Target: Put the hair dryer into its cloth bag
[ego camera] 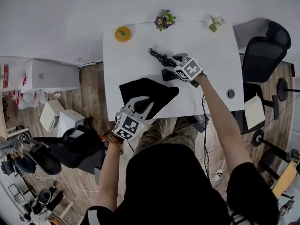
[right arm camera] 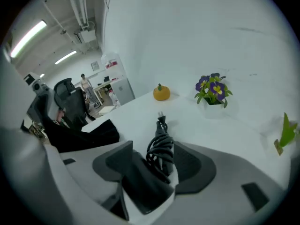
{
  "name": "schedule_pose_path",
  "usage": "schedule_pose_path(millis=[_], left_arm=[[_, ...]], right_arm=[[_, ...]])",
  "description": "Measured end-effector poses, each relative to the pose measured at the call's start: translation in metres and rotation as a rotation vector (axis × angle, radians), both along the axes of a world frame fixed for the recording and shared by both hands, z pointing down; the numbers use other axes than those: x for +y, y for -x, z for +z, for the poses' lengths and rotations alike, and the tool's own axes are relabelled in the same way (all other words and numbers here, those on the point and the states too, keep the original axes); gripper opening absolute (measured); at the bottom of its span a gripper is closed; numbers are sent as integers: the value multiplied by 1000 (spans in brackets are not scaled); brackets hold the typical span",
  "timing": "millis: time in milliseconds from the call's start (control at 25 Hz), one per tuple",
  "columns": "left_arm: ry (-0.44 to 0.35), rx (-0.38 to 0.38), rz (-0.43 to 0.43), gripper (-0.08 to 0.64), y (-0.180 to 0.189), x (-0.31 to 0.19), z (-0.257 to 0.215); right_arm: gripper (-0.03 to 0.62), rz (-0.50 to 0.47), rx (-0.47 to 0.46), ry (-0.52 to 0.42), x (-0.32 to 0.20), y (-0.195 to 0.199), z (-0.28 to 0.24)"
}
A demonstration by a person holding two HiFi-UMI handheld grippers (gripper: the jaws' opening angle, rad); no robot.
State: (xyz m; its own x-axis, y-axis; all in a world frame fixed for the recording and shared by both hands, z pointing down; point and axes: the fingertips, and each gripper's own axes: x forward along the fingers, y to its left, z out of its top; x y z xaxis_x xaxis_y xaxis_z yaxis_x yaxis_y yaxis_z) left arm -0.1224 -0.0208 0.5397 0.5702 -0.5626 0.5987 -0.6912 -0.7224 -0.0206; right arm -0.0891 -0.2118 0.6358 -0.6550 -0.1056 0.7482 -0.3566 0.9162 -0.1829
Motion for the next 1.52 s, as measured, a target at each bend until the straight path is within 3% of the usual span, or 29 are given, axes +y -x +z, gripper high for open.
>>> schedule_pose_path(millis=[440,720,880,1080,1360,1520], left_arm=[[89,-51,-62,61,-15,-15,33],[119,-48,-59,61,-23,-12,39],[120,-38,-59,61,-23,-13,37],[119,-45,-25,61,-25,-12,39],[125,-44,19,61,-29,-9,43],[137,-58,53,61,-36,-5,49]], right_arm=[[288,12,180,151,-23,41,73],[276,44,192,126,-20,28,68],[252,140,101,139,-23,3,51],[235,248,74,126,-26,-47,36],[219,549,-99,305,-12,-125,30],[219,718,-102,376,11,-163,46]])
